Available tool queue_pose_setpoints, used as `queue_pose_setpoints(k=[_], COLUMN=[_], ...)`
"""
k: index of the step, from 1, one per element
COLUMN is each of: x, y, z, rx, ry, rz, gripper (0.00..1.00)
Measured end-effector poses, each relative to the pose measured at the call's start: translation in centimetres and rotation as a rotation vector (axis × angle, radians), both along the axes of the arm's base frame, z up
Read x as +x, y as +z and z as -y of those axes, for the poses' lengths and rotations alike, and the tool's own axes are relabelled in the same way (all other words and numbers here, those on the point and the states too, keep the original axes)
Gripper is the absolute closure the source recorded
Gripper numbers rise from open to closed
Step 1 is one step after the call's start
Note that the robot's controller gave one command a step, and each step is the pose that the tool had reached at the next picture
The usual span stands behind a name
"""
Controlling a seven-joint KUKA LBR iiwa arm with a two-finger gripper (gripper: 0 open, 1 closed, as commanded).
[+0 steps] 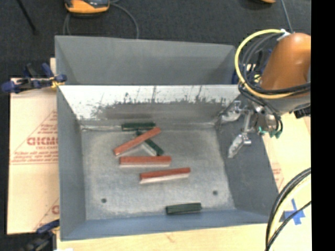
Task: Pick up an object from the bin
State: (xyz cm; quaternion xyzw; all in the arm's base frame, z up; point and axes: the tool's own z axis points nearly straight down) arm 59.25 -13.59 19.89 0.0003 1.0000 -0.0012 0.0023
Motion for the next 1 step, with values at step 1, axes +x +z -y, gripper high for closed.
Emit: queue_pose_setpoints(k=[1], x=[-2.14], y=[-3.58], z=[-2.67], rx=[0.000], ry=[0.076], rz=[0.002], gripper=[0.00])
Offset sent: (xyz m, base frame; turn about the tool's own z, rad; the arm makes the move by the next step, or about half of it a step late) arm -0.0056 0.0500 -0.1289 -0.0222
